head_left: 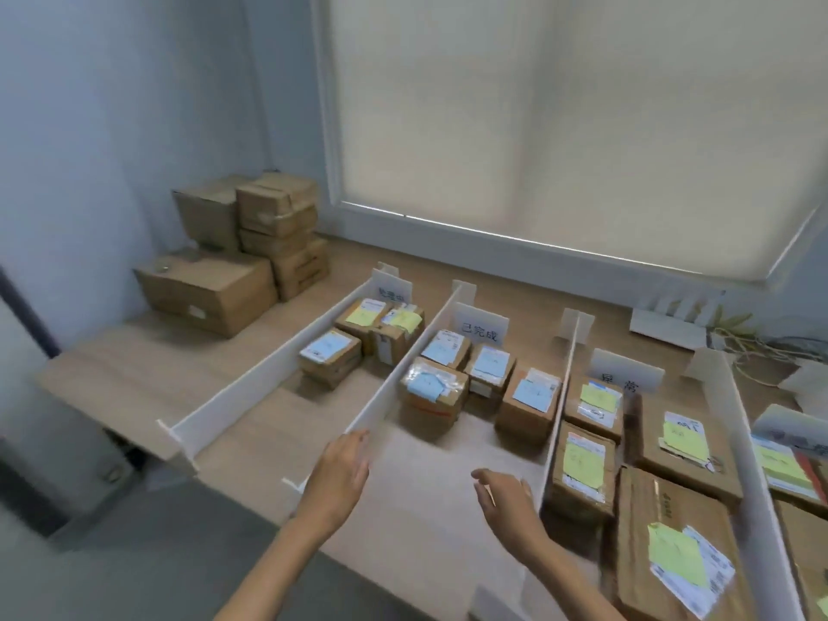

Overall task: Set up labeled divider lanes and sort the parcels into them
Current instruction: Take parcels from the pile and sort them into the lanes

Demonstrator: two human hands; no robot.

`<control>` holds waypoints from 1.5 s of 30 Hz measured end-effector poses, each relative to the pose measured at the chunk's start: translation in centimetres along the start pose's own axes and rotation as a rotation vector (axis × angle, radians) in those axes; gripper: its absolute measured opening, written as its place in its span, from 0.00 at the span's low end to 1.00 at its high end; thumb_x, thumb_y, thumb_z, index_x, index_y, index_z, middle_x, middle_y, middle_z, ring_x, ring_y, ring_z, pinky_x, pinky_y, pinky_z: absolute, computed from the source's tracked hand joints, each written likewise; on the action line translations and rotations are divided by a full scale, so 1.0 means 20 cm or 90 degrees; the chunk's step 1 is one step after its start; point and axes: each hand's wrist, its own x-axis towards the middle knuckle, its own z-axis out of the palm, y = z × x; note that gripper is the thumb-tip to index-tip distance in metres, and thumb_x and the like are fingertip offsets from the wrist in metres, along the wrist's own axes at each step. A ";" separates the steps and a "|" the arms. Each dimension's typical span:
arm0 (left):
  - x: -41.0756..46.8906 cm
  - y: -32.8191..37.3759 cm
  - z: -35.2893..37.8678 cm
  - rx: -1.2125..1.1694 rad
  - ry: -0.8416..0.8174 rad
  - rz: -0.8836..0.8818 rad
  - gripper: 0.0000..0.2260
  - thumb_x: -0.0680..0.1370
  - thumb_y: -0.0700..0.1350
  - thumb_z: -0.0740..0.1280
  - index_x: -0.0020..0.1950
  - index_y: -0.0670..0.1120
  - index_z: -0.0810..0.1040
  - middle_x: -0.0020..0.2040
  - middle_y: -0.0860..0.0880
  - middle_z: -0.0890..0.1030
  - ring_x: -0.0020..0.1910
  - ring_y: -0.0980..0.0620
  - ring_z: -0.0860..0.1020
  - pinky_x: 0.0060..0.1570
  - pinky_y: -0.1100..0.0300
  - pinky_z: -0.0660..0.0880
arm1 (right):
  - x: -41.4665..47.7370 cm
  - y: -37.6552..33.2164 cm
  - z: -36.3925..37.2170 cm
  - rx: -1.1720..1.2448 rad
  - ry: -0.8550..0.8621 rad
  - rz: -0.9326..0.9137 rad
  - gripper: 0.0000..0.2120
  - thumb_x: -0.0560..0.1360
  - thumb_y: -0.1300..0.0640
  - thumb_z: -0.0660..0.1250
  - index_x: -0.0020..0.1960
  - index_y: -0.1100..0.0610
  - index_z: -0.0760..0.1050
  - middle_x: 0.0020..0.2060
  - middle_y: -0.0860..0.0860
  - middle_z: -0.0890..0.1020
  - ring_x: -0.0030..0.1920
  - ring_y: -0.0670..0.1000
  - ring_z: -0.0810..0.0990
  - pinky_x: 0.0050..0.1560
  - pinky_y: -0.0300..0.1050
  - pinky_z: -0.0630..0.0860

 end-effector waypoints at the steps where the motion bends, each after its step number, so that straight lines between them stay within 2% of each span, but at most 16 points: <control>1: -0.02 -0.10 -0.12 -0.011 0.031 -0.030 0.18 0.79 0.42 0.62 0.69 0.47 0.69 0.64 0.49 0.74 0.63 0.50 0.72 0.62 0.61 0.66 | 0.05 -0.13 0.05 0.000 -0.008 -0.028 0.14 0.81 0.53 0.54 0.63 0.49 0.73 0.60 0.45 0.78 0.63 0.47 0.73 0.70 0.52 0.59; 3: -0.07 -0.29 -0.35 -0.035 0.086 -0.094 0.16 0.79 0.41 0.62 0.67 0.48 0.70 0.62 0.50 0.75 0.61 0.51 0.74 0.59 0.62 0.68 | 0.12 -0.38 0.14 0.009 -0.015 -0.081 0.13 0.81 0.53 0.55 0.59 0.48 0.75 0.57 0.45 0.80 0.60 0.47 0.75 0.66 0.49 0.63; 6: -0.15 -0.55 -0.64 -0.088 0.181 -0.170 0.14 0.78 0.39 0.61 0.63 0.45 0.74 0.59 0.47 0.78 0.58 0.48 0.76 0.56 0.59 0.70 | 0.20 -0.71 0.26 0.040 -0.036 -0.156 0.11 0.80 0.53 0.58 0.54 0.49 0.78 0.52 0.45 0.83 0.54 0.48 0.79 0.58 0.46 0.71; 10: -0.25 -0.78 -0.90 -0.124 0.291 -0.234 0.13 0.78 0.39 0.62 0.62 0.44 0.76 0.55 0.47 0.79 0.55 0.48 0.77 0.51 0.59 0.71 | 0.29 -1.06 0.39 0.051 -0.082 -0.228 0.10 0.80 0.54 0.59 0.52 0.51 0.79 0.50 0.46 0.83 0.52 0.48 0.80 0.52 0.41 0.72; 13: -0.27 -0.95 -1.01 -0.131 0.332 -0.244 0.12 0.79 0.38 0.62 0.60 0.46 0.76 0.55 0.49 0.80 0.55 0.51 0.77 0.53 0.60 0.72 | 0.40 -1.27 0.46 0.042 -0.114 -0.262 0.11 0.80 0.54 0.59 0.53 0.51 0.79 0.51 0.44 0.83 0.53 0.47 0.80 0.51 0.39 0.72; 18: -0.14 -1.20 -1.16 -0.131 0.354 -0.269 0.11 0.79 0.39 0.61 0.61 0.45 0.76 0.55 0.50 0.80 0.55 0.54 0.77 0.53 0.63 0.71 | 0.67 -1.58 0.52 0.105 -0.116 -0.301 0.10 0.80 0.57 0.59 0.52 0.54 0.80 0.47 0.43 0.81 0.48 0.44 0.80 0.46 0.33 0.73; 21: 0.05 -1.33 -1.26 -0.122 0.344 -0.269 0.11 0.80 0.40 0.61 0.61 0.47 0.76 0.55 0.53 0.79 0.54 0.57 0.75 0.50 0.66 0.69 | 0.89 -1.75 0.55 0.166 -0.110 -0.285 0.10 0.79 0.59 0.60 0.50 0.56 0.81 0.44 0.46 0.82 0.47 0.47 0.81 0.49 0.43 0.77; 23: 0.22 -1.43 -1.33 -0.111 0.333 -0.276 0.10 0.80 0.42 0.60 0.60 0.49 0.76 0.54 0.55 0.78 0.53 0.58 0.75 0.48 0.66 0.69 | 1.07 -1.87 0.56 0.182 -0.105 -0.276 0.10 0.79 0.60 0.60 0.50 0.57 0.80 0.42 0.46 0.81 0.46 0.47 0.80 0.50 0.45 0.76; 28: 0.70 -1.73 -1.50 -0.129 0.301 -0.265 0.10 0.79 0.41 0.61 0.57 0.50 0.77 0.52 0.52 0.80 0.55 0.54 0.77 0.51 0.64 0.71 | 1.59 -2.17 0.55 0.228 -0.083 -0.221 0.11 0.80 0.61 0.58 0.48 0.56 0.79 0.39 0.51 0.82 0.45 0.51 0.80 0.46 0.43 0.74; 31: 0.94 -1.87 -1.59 -0.113 0.279 -0.252 0.10 0.80 0.42 0.60 0.58 0.50 0.77 0.52 0.53 0.80 0.55 0.55 0.77 0.51 0.66 0.69 | 1.88 -2.31 0.47 0.263 -0.039 -0.203 0.11 0.79 0.63 0.58 0.47 0.56 0.79 0.38 0.53 0.83 0.42 0.52 0.81 0.45 0.46 0.77; 34: 1.15 -1.96 -1.67 -0.130 0.256 -0.239 0.10 0.80 0.43 0.59 0.58 0.51 0.77 0.53 0.53 0.79 0.55 0.55 0.76 0.52 0.64 0.72 | 2.14 -2.45 0.35 0.309 0.019 -0.162 0.12 0.79 0.63 0.58 0.45 0.58 0.80 0.38 0.56 0.83 0.34 0.49 0.78 0.33 0.37 0.74; 36: 1.29 -2.02 -1.70 -0.144 0.242 -0.226 0.10 0.80 0.42 0.59 0.58 0.50 0.77 0.53 0.52 0.80 0.54 0.55 0.76 0.53 0.62 0.73 | 2.30 -2.53 0.29 0.332 0.040 -0.117 0.13 0.78 0.63 0.57 0.43 0.57 0.79 0.37 0.56 0.83 0.31 0.51 0.76 0.30 0.40 0.72; 38: 1.44 -2.06 -1.71 -0.153 0.233 -0.209 0.10 0.80 0.41 0.60 0.57 0.48 0.78 0.52 0.52 0.80 0.53 0.55 0.77 0.52 0.63 0.72 | 2.45 -2.60 0.22 0.359 0.045 -0.071 0.14 0.77 0.63 0.56 0.40 0.56 0.79 0.38 0.56 0.82 0.31 0.53 0.76 0.31 0.41 0.72; 42: 1.80 -2.12 -1.72 -0.171 0.185 -0.164 0.10 0.79 0.38 0.60 0.56 0.46 0.78 0.50 0.51 0.81 0.50 0.56 0.77 0.49 0.67 0.70 | 2.76 -2.72 0.13 0.406 0.066 0.032 0.12 0.77 0.61 0.57 0.46 0.60 0.79 0.41 0.57 0.81 0.35 0.54 0.77 0.34 0.42 0.75; 45: 2.09 -2.18 -1.70 -0.182 0.145 -0.134 0.10 0.79 0.38 0.60 0.55 0.47 0.79 0.50 0.50 0.81 0.51 0.55 0.78 0.49 0.66 0.71 | 3.01 -2.79 0.10 0.422 0.085 0.099 0.13 0.79 0.60 0.57 0.54 0.62 0.78 0.42 0.57 0.80 0.36 0.55 0.78 0.35 0.43 0.76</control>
